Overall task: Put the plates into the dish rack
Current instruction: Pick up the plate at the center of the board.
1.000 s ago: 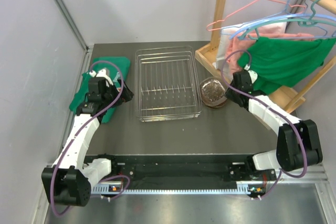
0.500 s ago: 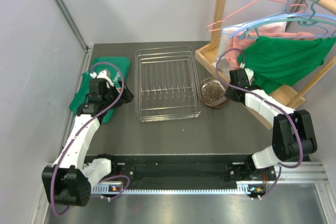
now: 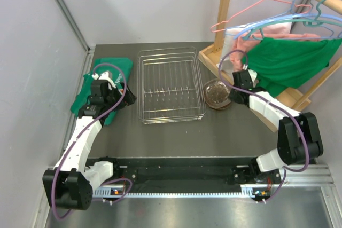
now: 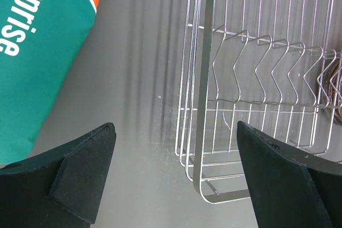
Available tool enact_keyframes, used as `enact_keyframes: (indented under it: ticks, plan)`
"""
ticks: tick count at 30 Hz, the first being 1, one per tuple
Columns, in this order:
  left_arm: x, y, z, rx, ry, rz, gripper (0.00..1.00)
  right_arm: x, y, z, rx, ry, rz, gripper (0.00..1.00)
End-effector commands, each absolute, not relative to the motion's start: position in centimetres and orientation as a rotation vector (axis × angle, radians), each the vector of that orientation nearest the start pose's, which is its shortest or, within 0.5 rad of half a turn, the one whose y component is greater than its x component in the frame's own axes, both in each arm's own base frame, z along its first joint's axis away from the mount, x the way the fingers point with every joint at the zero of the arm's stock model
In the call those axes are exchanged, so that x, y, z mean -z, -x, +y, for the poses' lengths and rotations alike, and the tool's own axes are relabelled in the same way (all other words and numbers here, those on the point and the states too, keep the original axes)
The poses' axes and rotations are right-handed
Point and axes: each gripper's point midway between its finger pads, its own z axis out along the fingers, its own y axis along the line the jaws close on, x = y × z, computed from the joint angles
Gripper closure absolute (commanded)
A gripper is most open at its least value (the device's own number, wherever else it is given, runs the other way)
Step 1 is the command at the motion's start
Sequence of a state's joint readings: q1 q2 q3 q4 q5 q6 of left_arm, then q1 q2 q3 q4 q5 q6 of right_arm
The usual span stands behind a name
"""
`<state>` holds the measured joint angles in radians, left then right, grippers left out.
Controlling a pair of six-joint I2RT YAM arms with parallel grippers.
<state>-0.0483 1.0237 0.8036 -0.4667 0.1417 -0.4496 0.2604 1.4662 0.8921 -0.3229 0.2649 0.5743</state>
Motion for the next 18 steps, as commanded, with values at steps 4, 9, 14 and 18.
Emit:
enact_keyframes:
  ticks: [4, 9, 14, 18]
  plan:
    - [-16.2, -29.9, -5.7, 0.424, 0.365, 2.243, 0.01, -9.5, -34.1, 6.7, -0.020, -0.441, 2.358, 0.98]
    - [-15.9, -29.9, -5.8, 0.430, 0.364, 2.252, 0.01, -9.8, -33.5, 6.7, -0.019, -0.434, 2.359, 1.00]
    - [-15.5, -29.9, -6.0, 0.440, 0.361, 2.265, 0.01, -9.5, -33.1, 7.1, -0.035, -0.401, 2.394, 0.96]
    - [-15.2, -30.0, -6.1, 0.442, 0.359, 2.277, 0.01, -8.4, -32.8, 7.6, -0.040, -0.382, 2.462, 0.92]
